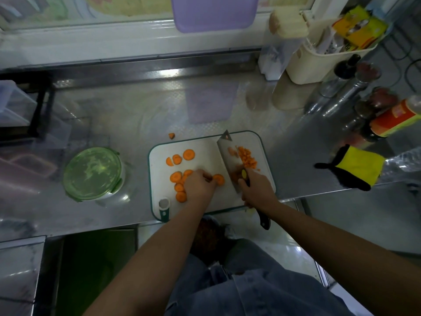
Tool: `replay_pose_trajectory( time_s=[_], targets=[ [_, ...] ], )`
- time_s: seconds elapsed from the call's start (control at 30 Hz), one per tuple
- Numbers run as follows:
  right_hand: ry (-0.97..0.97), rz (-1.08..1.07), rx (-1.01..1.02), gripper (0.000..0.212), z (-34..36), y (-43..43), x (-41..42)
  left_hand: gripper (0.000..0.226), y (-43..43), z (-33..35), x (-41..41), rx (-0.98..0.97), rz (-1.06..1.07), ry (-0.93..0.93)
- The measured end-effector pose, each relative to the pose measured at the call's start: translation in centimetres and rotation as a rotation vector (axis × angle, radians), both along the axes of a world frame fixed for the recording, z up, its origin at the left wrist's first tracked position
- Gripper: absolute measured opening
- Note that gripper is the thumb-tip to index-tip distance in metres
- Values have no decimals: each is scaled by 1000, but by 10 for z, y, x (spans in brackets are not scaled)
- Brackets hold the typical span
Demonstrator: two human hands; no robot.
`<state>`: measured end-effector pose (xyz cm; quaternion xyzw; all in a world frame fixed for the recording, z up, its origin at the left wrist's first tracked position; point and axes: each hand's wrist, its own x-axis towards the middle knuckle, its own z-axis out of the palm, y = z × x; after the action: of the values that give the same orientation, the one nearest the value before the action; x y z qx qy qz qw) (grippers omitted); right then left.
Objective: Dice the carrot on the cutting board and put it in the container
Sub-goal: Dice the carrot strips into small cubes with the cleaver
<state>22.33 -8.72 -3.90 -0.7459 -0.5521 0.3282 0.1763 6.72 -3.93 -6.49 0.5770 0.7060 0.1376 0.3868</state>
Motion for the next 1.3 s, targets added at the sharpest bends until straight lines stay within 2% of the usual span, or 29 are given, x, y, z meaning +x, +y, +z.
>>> replay_pose_trajectory(
  time_s=[0.23,0.47,0.57,0.7,0.9,1.17,1.3],
  targets=[
    [-141,167,-1,42,-4,-6,0,17,7,3,12,-69,26,14],
    [-197,204,61,29,9,1,1,11,10,6,14,-170,95,-12],
    [-180,235,53,31,11,2,-1,11,14,8,13,-222,91,-27],
    [-233,253,25,22,10,0,-4,12,16,9,12,-241,115,-60],
    [-236,245,-3,35,7,0,-7,10,16,10,12,-254,149,-74],
    [-216,212,17,26,-7,5,-17,16,16,5,11,-246,173,-56],
    [-196,196,50,37,-3,7,-14,11,16,6,10,-243,172,-78]
  ],
)
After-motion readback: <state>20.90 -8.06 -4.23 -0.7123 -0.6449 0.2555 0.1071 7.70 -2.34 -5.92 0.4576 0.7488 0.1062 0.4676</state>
